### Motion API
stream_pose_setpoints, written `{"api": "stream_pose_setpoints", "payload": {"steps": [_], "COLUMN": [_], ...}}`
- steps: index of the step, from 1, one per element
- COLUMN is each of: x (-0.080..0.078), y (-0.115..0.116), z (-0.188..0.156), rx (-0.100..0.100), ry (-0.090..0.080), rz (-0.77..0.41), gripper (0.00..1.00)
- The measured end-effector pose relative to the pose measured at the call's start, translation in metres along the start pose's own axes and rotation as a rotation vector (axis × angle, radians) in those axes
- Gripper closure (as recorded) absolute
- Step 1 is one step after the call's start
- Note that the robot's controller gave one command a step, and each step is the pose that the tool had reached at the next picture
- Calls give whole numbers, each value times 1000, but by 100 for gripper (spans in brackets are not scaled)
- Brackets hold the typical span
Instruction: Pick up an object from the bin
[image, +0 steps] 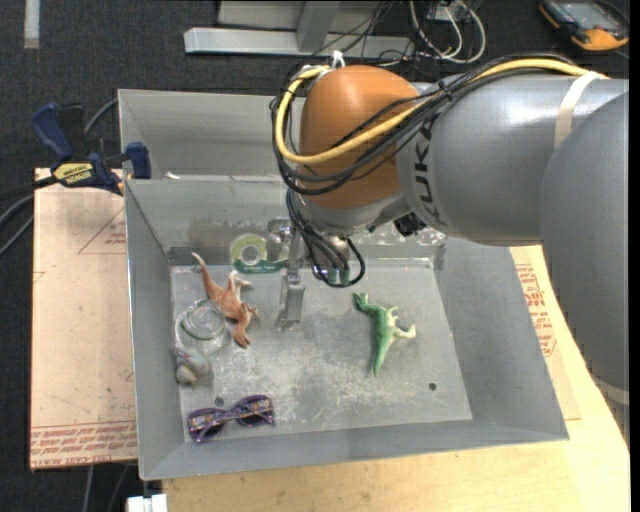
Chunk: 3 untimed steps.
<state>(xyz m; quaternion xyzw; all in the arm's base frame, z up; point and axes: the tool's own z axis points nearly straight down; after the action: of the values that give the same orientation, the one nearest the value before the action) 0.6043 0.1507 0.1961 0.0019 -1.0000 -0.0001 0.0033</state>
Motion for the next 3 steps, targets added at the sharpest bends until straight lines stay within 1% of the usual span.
{"api": "stream_pose_setpoints", "payload": {"steps": [1, 2, 3], "x": [-1, -30, -16], "y": [-1, 25, 29], "z": [-5, 106, 32], "rx": [-1, -1, 2], "ry": [-7, -9, -17], "rz": [4, -459, -842], "gripper": [0, 0, 0]}}
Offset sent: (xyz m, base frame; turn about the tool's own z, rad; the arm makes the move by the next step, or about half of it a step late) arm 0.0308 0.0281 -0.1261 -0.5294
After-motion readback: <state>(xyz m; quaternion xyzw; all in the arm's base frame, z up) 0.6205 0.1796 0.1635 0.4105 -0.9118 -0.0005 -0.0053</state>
